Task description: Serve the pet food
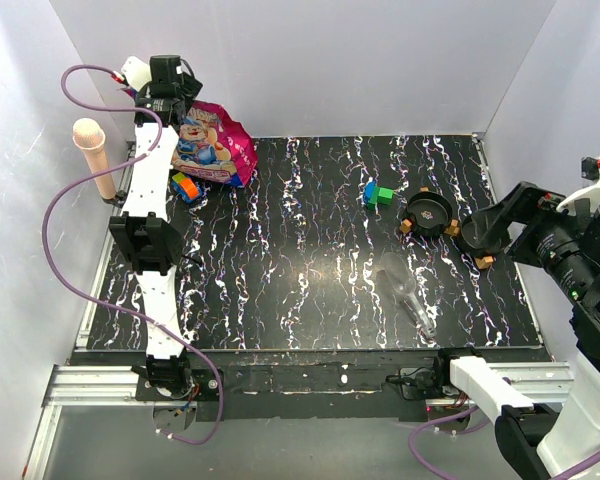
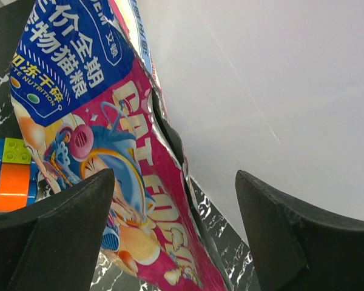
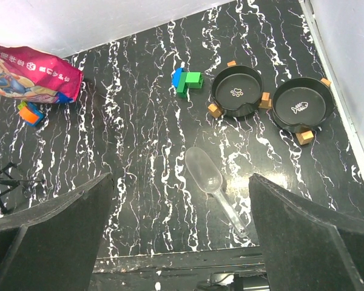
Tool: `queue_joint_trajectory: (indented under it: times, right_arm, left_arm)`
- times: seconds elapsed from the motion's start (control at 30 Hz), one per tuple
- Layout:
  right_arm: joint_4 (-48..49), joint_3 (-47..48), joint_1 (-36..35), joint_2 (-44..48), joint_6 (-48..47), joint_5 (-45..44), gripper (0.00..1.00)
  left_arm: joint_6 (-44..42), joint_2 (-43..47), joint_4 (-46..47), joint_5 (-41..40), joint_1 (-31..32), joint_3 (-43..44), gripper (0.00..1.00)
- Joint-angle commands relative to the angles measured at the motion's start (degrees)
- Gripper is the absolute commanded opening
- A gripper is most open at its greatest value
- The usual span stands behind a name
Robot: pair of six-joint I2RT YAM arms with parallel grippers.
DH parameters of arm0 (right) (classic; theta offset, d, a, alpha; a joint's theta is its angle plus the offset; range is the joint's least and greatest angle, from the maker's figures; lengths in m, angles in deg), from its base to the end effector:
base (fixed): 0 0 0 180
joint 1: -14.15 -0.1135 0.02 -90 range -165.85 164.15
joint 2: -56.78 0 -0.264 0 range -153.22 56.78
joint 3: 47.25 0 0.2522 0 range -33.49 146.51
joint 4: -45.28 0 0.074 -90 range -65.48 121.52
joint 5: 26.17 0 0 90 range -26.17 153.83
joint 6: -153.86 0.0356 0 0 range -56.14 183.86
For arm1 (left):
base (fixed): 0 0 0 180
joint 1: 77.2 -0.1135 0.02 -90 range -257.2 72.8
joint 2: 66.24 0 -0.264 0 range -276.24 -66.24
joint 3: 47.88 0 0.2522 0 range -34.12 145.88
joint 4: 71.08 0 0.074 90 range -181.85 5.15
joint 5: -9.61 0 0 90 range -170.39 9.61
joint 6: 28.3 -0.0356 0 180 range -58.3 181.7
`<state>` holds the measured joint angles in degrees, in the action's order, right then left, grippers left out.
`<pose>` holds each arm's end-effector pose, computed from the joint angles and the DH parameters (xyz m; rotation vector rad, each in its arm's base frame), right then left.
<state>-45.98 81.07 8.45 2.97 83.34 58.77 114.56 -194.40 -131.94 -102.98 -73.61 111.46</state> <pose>0.0364 0.0005 0.5381 0.2848 1.8460 0.2220 0.4916 -0.0171 0.3987 -1.0645 1.7538 -0.2014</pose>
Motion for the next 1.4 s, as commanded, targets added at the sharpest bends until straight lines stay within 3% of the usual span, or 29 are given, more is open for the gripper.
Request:
queue_joint_trajectory:
  times: [0.0, 0.53, 0.7, 0.97, 1.37]
  right_arm:
    - [1.73, -0.13, 0.07, -0.60, -0.15, -1.71, 0.98]
    - [1.20, 0.13, 0.16, -0.52, 0.46, -3.73, 0.99]
    - [0.68, 0.40, 0.16, -0.78, 1.08, -3.47, 0.99]
    - [0.06, 0.22, 0.16, -0.34, 2.13, -2.76, 0.98]
    - [-2.57, -2.67, 0.16, -0.95, 1.26, 3.12, 0.99]
  left_arm:
    - [-1.36, 0.81, 4.02, -3.86, 0.36, 0.15, 0.78]
    - [3.21, -3.23, 5.87, -5.62, 0.36, 1.11, 0.54]
    - [1.64, -3.85, 7.45, -4.57, 0.36, 2.25, 0.39]
    - [1.18, -2.89, 7.54, 0.43, 0.45, 2.17, 0.00]
    - [8.84, 5.28, 1.93, 11.95, 5.54, -1.78, 0.00]
